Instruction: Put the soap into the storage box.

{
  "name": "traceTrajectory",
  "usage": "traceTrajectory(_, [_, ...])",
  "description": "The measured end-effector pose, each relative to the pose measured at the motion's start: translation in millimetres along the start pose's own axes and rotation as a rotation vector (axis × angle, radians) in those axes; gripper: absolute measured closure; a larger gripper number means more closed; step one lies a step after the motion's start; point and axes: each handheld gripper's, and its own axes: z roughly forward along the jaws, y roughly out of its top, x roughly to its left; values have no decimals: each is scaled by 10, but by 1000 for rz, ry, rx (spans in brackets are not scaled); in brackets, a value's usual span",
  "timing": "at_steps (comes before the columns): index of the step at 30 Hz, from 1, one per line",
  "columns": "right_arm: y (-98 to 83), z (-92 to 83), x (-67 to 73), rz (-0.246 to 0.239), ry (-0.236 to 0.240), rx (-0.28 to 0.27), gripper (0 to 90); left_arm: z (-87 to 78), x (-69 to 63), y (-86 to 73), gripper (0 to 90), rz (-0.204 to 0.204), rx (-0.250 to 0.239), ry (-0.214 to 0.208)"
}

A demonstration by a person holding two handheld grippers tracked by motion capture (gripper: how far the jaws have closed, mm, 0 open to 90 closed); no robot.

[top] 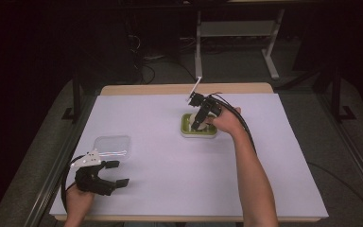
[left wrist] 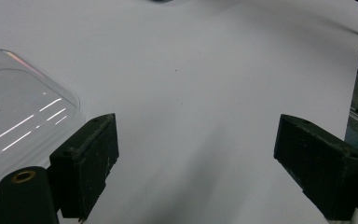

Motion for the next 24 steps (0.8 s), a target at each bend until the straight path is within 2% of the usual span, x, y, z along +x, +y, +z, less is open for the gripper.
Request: traceTrajectory(24, [-31, 43, -41, 19, -6, 6, 243, -1, -1, 1, 132, 1, 1, -1])
